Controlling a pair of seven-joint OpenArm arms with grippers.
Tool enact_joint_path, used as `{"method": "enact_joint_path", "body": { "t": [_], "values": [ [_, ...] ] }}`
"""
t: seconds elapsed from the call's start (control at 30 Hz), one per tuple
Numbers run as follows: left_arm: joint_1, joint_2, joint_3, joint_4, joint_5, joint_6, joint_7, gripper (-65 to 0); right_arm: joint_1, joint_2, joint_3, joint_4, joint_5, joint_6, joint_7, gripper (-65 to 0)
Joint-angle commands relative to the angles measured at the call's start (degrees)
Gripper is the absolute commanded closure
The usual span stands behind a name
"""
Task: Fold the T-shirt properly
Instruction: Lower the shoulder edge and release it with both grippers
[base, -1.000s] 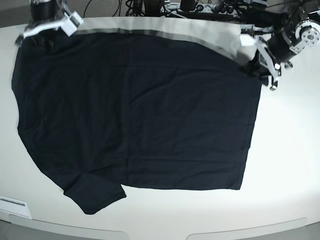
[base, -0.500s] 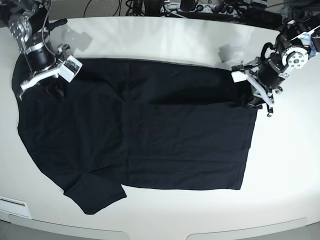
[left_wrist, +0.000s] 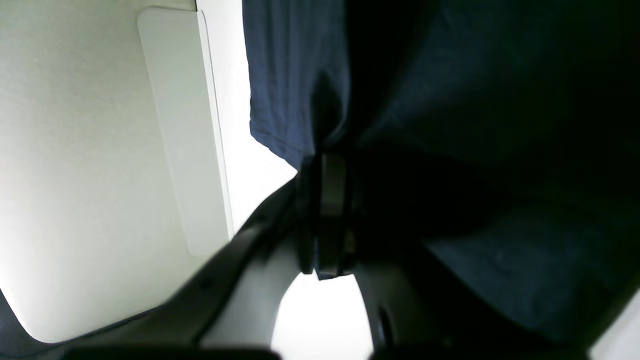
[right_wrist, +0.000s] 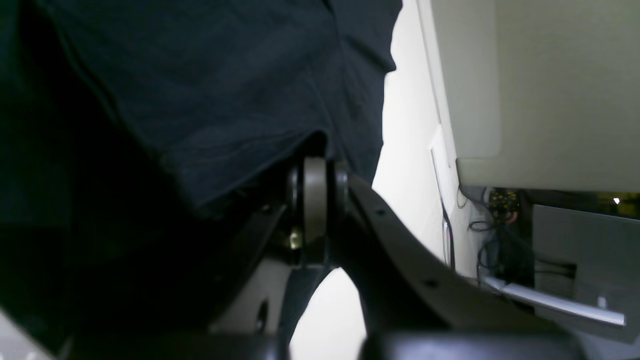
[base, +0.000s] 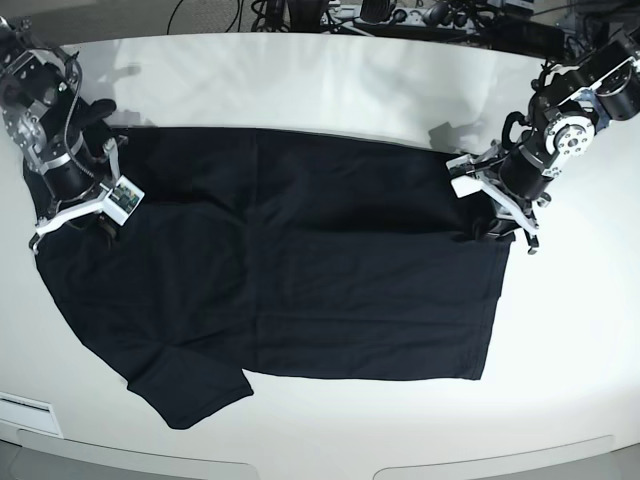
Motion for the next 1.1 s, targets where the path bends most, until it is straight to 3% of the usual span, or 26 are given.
{"method": "enact_joint_path", "body": {
  "t": [0.0, 0.23, 0.33, 0.4, 0.43, 0.53, 0.63, 0.77, 0.83, 0.9, 0.93, 0.97, 1.03, 1.07],
  "values": [
    [-0.8, -1.1, -0.5, 0.4, 0.5, 1.3, -0.3, 0.0, 1.8, 1.1, 0.6, -0.3, 0.3, -0.2, 1.2, 0.0],
    [-0.8, -0.4, -0.5, 0.3, -1.3, 1.3, -0.3, 0.0, 8.5, -2.5, 0.6, -5.7, 7.7, 3.2, 2.8, 0.0],
    [-0.9, 1.0, -0.5, 0.0, -2.4, 1.4, -0.3, 0.0, 10.6, -4.9, 0.6, -7.2, 8.6, 3.0, 2.7, 0.0],
    [-1.0, 2.1, -0.5, -0.7, -2.5, 3.5, -0.3, 0.0, 11.9, -5.8, 0.6, -8.2, 8.8, 1.9, 2.7, 0.0],
    [-1.0, 2.5, -0.5, -1.1, -2.5, 4.8, -0.3, -3.8, 12.3, -5.9, 0.6, -8.5, 8.8, 1.5, 2.7, -1.7],
    [-1.0, 3.6, -0.5, -2.1, -2.6, 6.8, -0.1, -19.2, 12.5, -5.8, 0.6, -8.7, 8.7, 1.5, 2.7, -17.3],
    [-1.0, 4.2, -0.5, -2.6, -4.6, 6.8, -0.1, -23.9, 12.5, -5.8, 0.6, -8.7, 8.7, 1.5, 2.8, -24.3],
    [-1.0, 4.3, -0.5, -2.6, -5.4, 7.0, 0.0, -23.9, 12.8, -5.8, 0.6, -9.3, 8.8, 1.6, 2.8, -24.2],
    [-1.0, 4.3, -0.5, -2.6, -5.5, 10.5, 0.0, -21.3, 12.7, -5.7, 0.6, -9.7, 8.7, 1.5, 1.7, -24.2],
    [-1.0, 4.3, -0.5, -2.6, -5.5, 16.1, 0.0, -6.8, 12.9, -5.7, 0.6, -9.3, 7.4, 0.3, -1.8, -23.8],
    [-1.0, 4.3, -0.5, -2.5, -5.4, 19.4, 0.7, 0.0, 12.9, -5.7, 0.6, -9.0, 6.2, -2.0, -3.6, -22.4],
    [-1.0, 4.3, -0.5, -2.5, -5.4, 21.5, 1.6, 0.0, 12.9, -5.7, 0.6, -8.5, 5.2, -5.0, -5.4, -17.7],
    [-1.0, 4.3, -0.5, -2.5, -5.3, 20.7, 1.7, 0.0, 12.9, -5.7, 0.6, -7.2, 4.9, -8.9, -10.3, 0.0],
    [-0.9, 4.3, -0.5, -2.5, -5.5, 18.3, 1.7, 0.0, 12.5, -5.7, 0.6, -6.6, 5.5, -8.7, -11.8, 0.0]
  ]
}}
